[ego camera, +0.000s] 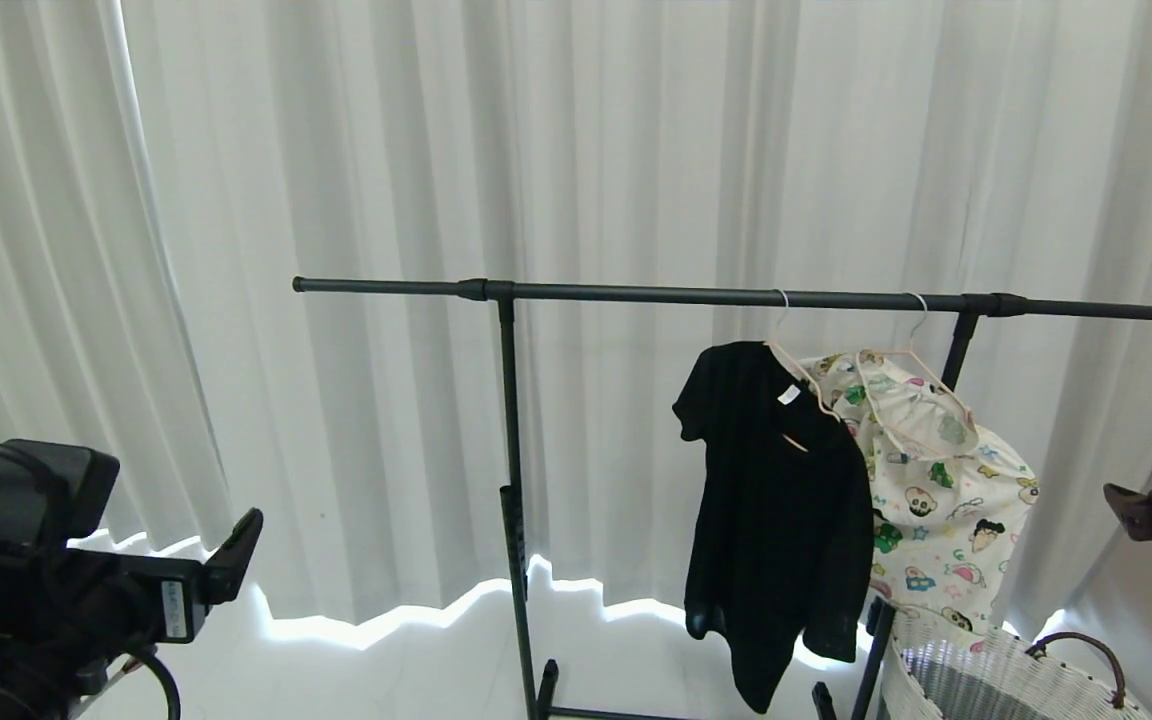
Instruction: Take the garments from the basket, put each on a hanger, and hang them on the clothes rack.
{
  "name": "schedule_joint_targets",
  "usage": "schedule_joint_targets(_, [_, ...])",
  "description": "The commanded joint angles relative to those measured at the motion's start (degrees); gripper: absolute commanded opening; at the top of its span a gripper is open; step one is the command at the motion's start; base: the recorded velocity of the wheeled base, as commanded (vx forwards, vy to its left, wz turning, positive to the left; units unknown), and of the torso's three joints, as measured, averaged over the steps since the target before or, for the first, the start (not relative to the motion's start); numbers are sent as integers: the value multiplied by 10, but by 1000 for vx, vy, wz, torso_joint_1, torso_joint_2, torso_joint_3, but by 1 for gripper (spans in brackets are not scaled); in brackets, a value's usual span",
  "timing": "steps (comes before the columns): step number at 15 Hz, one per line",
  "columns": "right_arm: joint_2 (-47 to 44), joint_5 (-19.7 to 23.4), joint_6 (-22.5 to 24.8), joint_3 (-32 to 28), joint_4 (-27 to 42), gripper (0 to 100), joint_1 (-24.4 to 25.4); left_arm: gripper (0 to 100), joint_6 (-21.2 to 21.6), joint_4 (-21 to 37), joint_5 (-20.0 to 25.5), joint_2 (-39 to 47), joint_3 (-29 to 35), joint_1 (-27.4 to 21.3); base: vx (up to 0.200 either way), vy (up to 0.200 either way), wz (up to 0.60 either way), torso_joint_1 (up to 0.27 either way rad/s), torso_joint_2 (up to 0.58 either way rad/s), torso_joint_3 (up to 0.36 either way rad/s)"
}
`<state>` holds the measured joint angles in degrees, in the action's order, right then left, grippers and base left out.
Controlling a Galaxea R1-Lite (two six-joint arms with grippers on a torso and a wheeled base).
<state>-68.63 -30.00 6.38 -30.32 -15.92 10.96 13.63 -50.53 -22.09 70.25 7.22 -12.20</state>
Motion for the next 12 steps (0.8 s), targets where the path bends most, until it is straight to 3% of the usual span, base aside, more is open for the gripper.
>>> schedule_joint_targets(1, [79,-8,3,61,2,100,-9,100,-4,17,-52,-115,-72,10,0,0,0,0,0,0])
schedule_joint_targets(3, [165,-30,23,133,2,100,-47,100,-12,123,-97,-230,-72,48,0,0,0,0,0,0])
schedule_joint_targets(5, [282,-30,43,216,4,100,-87,100,-6,313,-102,-408,-72,81,0,0,0,0,0,0])
schedule_joint_targets(6, [321,-30,46,236,5,100,-99,100,7,389,-105,-484,-72,87,0,0,0,0,0,0])
schedule_joint_targets(7, [374,-30,49,257,9,100,-118,100,62,490,-113,-612,-66,100,0,0,0,0,0,0])
schedule_joint_targets(8, [418,-30,54,270,22,100,-133,100,99,530,-112,-660,-39,112,0,0,0,0,0,0])
schedule_joint_targets(12, [628,-29,65,284,168,100,-163,100,98,530,-116,-703,-41,126,0,0,0,0,0,0])
